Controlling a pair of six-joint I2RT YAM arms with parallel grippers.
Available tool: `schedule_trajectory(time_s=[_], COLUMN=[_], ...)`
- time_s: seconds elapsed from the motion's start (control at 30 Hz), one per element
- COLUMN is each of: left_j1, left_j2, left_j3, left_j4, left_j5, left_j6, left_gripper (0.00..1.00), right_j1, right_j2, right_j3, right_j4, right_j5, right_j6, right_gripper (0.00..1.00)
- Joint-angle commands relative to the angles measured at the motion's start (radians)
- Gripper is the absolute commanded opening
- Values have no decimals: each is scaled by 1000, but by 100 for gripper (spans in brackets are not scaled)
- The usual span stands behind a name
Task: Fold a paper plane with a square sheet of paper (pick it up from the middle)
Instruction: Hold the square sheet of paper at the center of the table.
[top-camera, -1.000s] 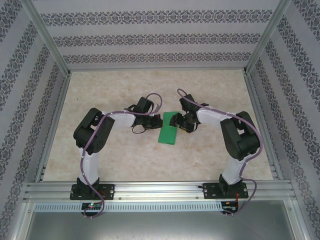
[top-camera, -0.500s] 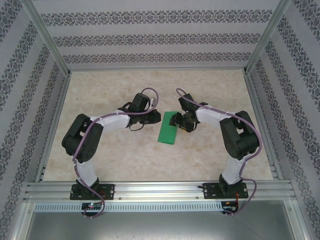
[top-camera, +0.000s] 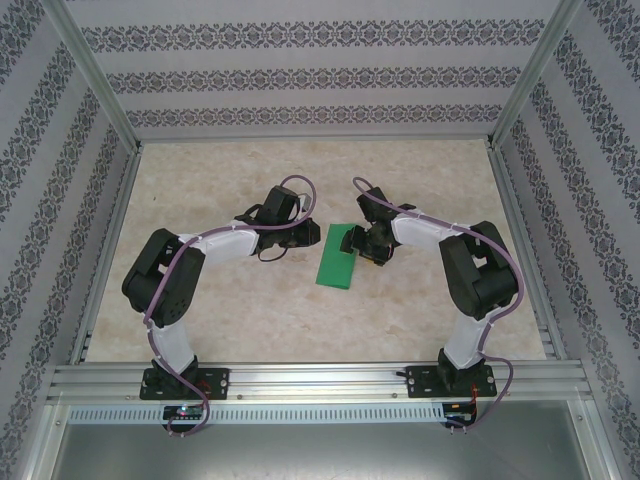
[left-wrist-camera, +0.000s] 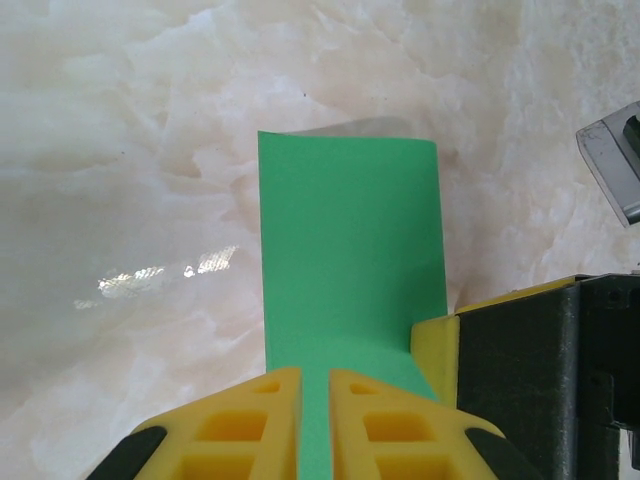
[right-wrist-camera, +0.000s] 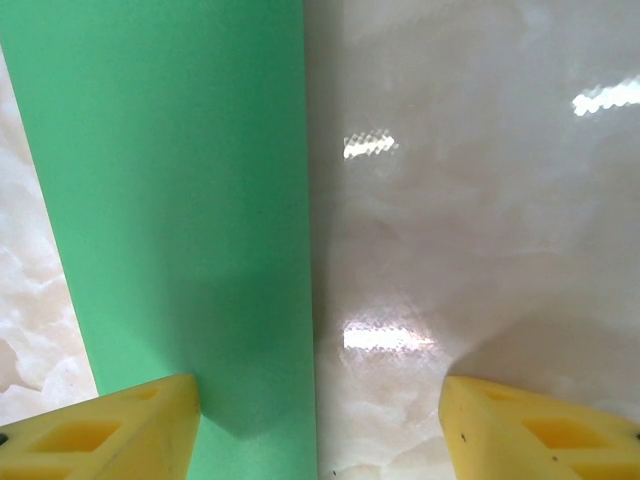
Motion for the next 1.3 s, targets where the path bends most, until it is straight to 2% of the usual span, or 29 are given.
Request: schedule_trajectory(time_s=[0.0, 0.23, 0.77, 1.27], left_j1=[-9, -10, -9, -9], left_j2=[-16, -13, 4, 35], left_j3=[-11, -12, -3, 17], left_j4=[0, 4, 3, 7], left_j5=[-21, -11, 3, 46], left_j6=[4, 5, 18, 23], left_gripper=[17, 17, 17, 16], right_j1=[3, 3, 9, 1], right_j2=[34, 68, 115, 134], right_j3=[2, 24, 65, 54], right_j4=[12, -19, -81, -62], right_j5=[41, 36, 35, 42], right_j6=[37, 12, -58, -16], right_gripper=[66, 70, 69, 70])
